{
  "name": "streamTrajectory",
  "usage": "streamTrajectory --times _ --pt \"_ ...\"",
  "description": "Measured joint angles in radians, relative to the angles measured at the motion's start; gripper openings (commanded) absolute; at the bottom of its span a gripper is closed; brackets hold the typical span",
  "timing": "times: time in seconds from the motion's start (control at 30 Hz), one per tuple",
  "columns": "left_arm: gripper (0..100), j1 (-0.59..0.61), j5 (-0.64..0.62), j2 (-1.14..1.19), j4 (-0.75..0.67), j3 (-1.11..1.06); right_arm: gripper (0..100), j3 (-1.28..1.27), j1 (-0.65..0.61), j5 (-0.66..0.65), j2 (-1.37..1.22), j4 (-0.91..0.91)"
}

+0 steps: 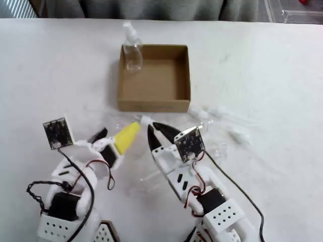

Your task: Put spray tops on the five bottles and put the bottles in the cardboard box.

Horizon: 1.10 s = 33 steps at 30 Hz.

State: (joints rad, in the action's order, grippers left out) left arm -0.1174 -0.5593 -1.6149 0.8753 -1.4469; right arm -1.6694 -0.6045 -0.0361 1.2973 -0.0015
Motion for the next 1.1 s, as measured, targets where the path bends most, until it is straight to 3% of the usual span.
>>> streamTrajectory --times 0.2,0.53,1.1 --pt "34 0.017 -0.028 0.316 0.000 0.181 2.7 0.000 0.008 0.000 0.000 0.000" --pt "34 0.017 -0.301 0.632 -0.003 0.327 2.7 0.000 0.008 -0.003 0.000 0.000" --pt "34 0.017 -0.365 1.059 -0.210 0.342 2.7 0.000 0.008 -0.003 0.000 0.000"
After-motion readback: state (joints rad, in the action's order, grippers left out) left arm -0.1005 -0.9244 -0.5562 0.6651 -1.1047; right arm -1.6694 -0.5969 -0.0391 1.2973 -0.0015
